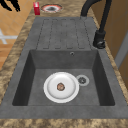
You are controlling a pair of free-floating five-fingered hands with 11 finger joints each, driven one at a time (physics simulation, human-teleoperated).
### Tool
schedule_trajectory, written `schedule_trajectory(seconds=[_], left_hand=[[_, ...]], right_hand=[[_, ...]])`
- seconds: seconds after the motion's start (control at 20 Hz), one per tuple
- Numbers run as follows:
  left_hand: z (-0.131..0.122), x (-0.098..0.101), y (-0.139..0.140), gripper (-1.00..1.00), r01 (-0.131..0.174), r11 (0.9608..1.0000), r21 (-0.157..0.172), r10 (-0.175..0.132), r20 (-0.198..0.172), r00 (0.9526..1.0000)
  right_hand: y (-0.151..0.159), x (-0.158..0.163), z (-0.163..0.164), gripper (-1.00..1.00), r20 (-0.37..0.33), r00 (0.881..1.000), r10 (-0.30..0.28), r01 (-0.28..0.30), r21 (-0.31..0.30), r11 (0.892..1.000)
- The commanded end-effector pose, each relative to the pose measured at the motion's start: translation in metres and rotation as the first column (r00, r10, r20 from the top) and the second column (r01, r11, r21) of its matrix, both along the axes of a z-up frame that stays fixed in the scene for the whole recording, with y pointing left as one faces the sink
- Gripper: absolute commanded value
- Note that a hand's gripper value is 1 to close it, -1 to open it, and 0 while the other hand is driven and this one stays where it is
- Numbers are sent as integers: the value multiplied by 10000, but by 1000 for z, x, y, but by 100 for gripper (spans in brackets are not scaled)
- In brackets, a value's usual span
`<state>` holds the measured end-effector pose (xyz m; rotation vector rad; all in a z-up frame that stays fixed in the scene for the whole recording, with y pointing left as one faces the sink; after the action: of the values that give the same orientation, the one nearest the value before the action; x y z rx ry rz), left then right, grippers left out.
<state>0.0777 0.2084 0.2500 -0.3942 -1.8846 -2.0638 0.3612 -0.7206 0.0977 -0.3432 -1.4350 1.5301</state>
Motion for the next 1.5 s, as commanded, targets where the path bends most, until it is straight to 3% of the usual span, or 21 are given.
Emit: schedule_trajectory(seconds=[0.0,0.25,0.4,0.75,1.05,1.2,1.25,1.35,1.45], left_hand=[[0,0,0,0,0,10000,0,0,0,10000],[0,0,0,0,0,10000,0,0,0,10000],[0,0,0,0,0,10000,0,0,0,10000],[0,0,0,0,0,10000,0,0,0,10000],[0,0,0,0,0,10000,0,0,0,10000],[0,0,0,0,0,10000,0,0,0,10000],[0,0,0,0,0,10000,0,0,0,10000],[0,0,0,0,0,10000,0,0,0,10000],[0,0,0,0,0,10000,0,0,0,10000]], right_hand=[[-4,-21,17,100,911,9958,-16,24,-91,10000],[-8,-45,35,100,1582,9872,-199,265,-401,9988],[-3,-54,30,100,2189,9752,-326,489,-695,9964],[28,-67,6,100,2900,9569,-168,656,-1593,9851],[19,-74,-16,100,2777,9607,-45,542,-1716,9837],[10,-81,-14,100,2323,9725,-131,493,-1508,9873],[7,-82,-12,-100,2359,9716,-158,504,-1413,9887],[0,-78,-3,-100,2239,9739,-385,549,-674,9962],[0,-75,10,-100,1920,9806,-400,509,-519,9974]])
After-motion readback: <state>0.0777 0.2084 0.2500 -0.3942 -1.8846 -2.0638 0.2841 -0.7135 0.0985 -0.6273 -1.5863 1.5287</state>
